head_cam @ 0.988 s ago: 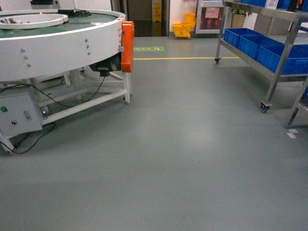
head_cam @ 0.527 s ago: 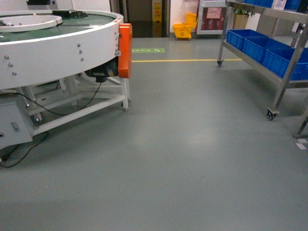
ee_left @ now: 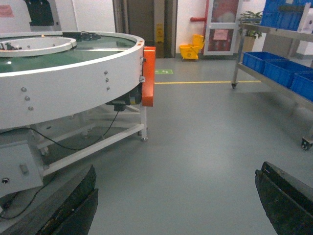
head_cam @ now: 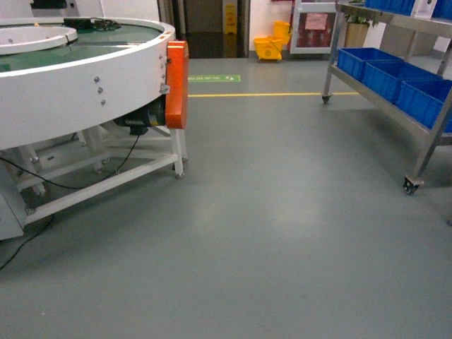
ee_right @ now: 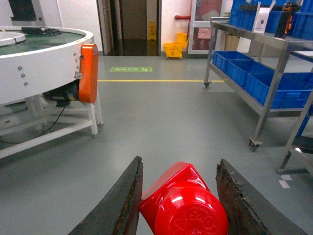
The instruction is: Pick red block from blue box to shelf
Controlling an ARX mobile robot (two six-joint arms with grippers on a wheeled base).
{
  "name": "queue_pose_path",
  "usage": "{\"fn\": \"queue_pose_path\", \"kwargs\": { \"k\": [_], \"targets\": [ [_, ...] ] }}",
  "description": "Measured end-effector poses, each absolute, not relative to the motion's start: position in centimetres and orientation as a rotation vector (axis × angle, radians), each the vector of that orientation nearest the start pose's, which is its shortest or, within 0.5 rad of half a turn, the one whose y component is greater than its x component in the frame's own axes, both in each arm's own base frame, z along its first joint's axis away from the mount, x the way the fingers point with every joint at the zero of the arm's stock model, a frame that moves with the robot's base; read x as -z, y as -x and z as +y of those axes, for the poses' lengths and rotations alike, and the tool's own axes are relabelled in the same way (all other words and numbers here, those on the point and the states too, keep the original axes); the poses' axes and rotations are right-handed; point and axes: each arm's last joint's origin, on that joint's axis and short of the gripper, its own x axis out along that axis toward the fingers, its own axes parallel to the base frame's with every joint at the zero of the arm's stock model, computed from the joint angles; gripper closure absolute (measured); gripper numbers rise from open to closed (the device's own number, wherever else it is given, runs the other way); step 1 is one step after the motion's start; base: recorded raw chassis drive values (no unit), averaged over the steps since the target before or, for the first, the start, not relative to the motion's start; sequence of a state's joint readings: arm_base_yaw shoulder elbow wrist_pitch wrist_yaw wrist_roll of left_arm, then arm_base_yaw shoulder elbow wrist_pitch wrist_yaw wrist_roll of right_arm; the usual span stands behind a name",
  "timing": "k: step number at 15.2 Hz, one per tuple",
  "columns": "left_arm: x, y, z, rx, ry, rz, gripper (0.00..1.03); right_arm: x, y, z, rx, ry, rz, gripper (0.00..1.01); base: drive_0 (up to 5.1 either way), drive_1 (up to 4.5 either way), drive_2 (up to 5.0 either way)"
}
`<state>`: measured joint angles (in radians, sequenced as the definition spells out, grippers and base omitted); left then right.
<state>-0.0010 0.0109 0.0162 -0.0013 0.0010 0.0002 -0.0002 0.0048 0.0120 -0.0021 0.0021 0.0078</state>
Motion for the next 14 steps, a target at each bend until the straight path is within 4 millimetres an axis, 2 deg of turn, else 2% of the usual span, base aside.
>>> {"fn": "queue_pose_path", "kwargs": {
  "k": [14],
  "targets": [
    [-16.77,-9.74,-0.01,0.0,0.0,0.0,0.05,-16.68,-9.73,-0.01,0.002,-0.008,-0.003,0.63,0.1,4.24,-4.1]
  ]
}}
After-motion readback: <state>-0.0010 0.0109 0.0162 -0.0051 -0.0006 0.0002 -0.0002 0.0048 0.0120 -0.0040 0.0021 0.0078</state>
